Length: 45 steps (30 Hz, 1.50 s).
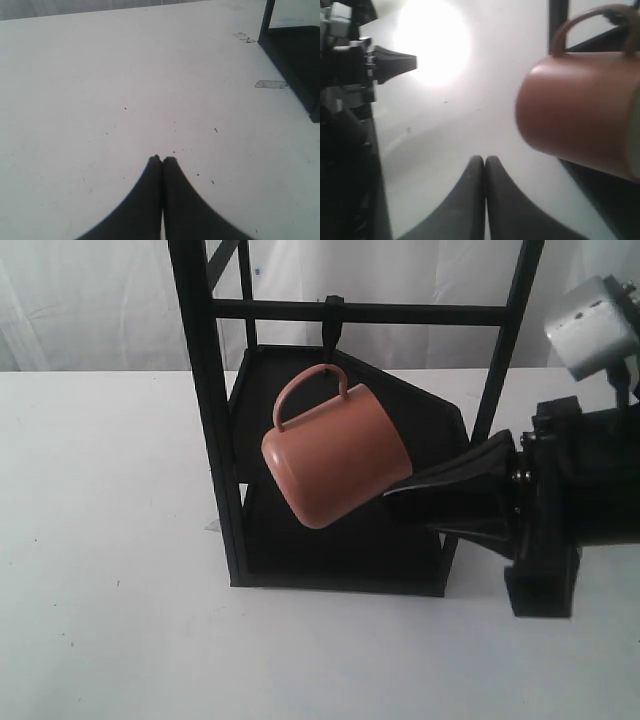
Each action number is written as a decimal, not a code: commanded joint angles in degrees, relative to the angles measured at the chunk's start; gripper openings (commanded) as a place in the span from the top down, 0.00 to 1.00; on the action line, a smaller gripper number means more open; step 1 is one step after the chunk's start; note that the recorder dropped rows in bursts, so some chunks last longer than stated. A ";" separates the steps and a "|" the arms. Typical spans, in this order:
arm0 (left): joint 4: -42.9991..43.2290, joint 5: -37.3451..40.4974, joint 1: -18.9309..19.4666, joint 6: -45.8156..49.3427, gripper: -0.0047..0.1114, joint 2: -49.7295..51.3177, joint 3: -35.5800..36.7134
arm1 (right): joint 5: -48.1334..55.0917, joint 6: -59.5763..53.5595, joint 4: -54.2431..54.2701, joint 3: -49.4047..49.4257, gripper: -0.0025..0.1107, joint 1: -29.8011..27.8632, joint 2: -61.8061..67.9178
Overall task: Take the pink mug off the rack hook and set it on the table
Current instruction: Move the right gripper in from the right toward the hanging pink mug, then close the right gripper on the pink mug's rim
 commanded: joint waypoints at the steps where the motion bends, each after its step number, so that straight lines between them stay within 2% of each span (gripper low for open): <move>1: -0.38 -0.05 -0.48 0.08 0.96 -0.22 0.05 | -9.37 3.11 -0.94 -0.31 0.98 0.02 -0.34; 6: -0.38 -0.05 -0.48 0.08 0.96 -0.22 0.05 | -16.80 2.74 1.58 -2.94 0.95 0.02 -0.05; 12: -0.38 -0.05 -0.48 0.08 0.96 -0.22 0.05 | -9.70 2.74 1.58 -4.97 0.80 0.02 2.90; 16: -0.38 -0.05 -0.48 0.08 0.96 -0.22 0.05 | -9.56 1.95 1.19 -4.97 0.68 0.02 5.36; 19: -0.38 -0.05 -0.48 0.08 0.96 -0.22 0.05 | -8.70 1.65 1.65 -4.97 0.55 0.02 6.31; 22: -0.38 -0.05 -0.48 0.08 0.96 -0.22 0.05 | -8.61 1.18 1.65 -4.97 0.49 0.02 6.39; 28: -0.38 -0.05 -0.48 0.08 0.96 -0.22 0.05 | -8.82 -5.02 2.01 -4.97 0.49 0.02 7.93; 36: -0.38 -0.05 -0.48 0.08 0.96 -0.22 0.05 | -8.04 -7.84 5.85 -4.97 0.49 0.02 11.69; 41: -0.38 -0.05 -0.48 0.08 0.96 -0.22 0.05 | 2.83 -13.01 7.29 -4.97 0.49 0.02 12.12; 45: -0.38 -0.05 -0.48 0.08 0.96 -0.22 0.05 | 4.07 -13.70 8.36 -4.97 0.49 0.02 12.12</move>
